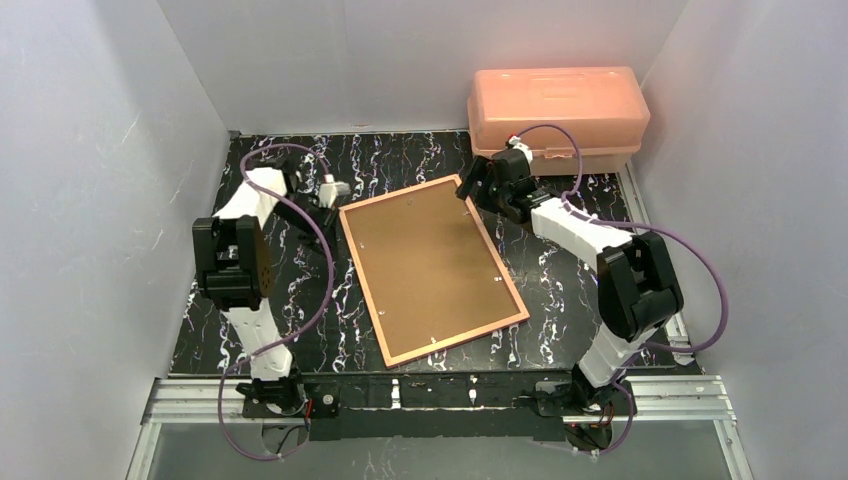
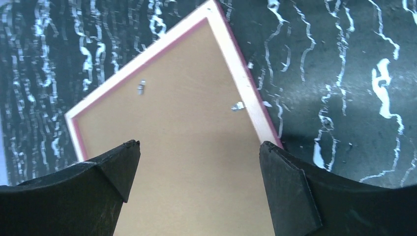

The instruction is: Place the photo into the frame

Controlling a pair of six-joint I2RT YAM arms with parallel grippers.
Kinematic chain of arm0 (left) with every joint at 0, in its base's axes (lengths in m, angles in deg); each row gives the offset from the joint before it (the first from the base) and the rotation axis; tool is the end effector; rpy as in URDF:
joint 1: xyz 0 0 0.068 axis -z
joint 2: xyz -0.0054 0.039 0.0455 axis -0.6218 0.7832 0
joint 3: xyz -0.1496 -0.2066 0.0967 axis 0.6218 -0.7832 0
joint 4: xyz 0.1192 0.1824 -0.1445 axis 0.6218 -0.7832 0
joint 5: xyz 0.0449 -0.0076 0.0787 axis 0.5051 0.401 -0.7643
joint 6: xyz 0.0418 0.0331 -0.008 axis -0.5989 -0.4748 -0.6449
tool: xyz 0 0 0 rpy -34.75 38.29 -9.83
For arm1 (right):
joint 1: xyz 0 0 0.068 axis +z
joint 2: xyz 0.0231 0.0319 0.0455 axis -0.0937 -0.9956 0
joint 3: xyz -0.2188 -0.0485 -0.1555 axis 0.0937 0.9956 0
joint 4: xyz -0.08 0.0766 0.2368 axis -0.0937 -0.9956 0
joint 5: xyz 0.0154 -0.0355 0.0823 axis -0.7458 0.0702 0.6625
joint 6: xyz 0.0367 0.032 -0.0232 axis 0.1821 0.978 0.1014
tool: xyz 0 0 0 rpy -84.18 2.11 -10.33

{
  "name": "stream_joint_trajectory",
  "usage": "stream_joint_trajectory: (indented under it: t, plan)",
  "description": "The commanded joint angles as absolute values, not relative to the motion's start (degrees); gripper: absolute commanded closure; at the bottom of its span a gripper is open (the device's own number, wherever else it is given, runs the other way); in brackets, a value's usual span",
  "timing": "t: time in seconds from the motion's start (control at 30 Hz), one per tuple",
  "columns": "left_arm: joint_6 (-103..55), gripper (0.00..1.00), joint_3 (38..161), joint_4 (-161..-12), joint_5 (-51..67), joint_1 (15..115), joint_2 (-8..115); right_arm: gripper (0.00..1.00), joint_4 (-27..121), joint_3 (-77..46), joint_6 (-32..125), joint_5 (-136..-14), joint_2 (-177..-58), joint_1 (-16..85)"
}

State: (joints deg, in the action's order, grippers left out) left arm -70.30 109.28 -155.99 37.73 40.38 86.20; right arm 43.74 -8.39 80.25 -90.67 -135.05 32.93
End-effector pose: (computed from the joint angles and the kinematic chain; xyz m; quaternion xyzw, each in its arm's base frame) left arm 0.3413 -0.0334 0.2111 0.2879 0.9011 -0.3170 0.0687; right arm 0.3509 0.1772 0.2408 0.1345 0.8726 0.2067 0.4217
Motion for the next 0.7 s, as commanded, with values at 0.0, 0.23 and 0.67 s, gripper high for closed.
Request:
stream_joint_trajectory:
  t: [0.0, 0.23, 0.67]
  plan:
    - [-59.74, 0.88, 115.86, -153.75, 40.72, 35.74, 93.16, 0.01, 47.32, -8.45, 80.88, -90.44, -133.66, 36.48]
    - [-46.69, 0.84, 122.39, -146.68, 43.90, 35.13, 101.39, 0.01, 54.60, -13.82, 82.94, -83.77, -140.65, 45.63]
    - [-41.48, 0.84, 122.05, -142.19, 46.09, 34.75, 105.83, 0.01, 64.21, -26.06, 85.36, -73.47, -156.29, 50.81]
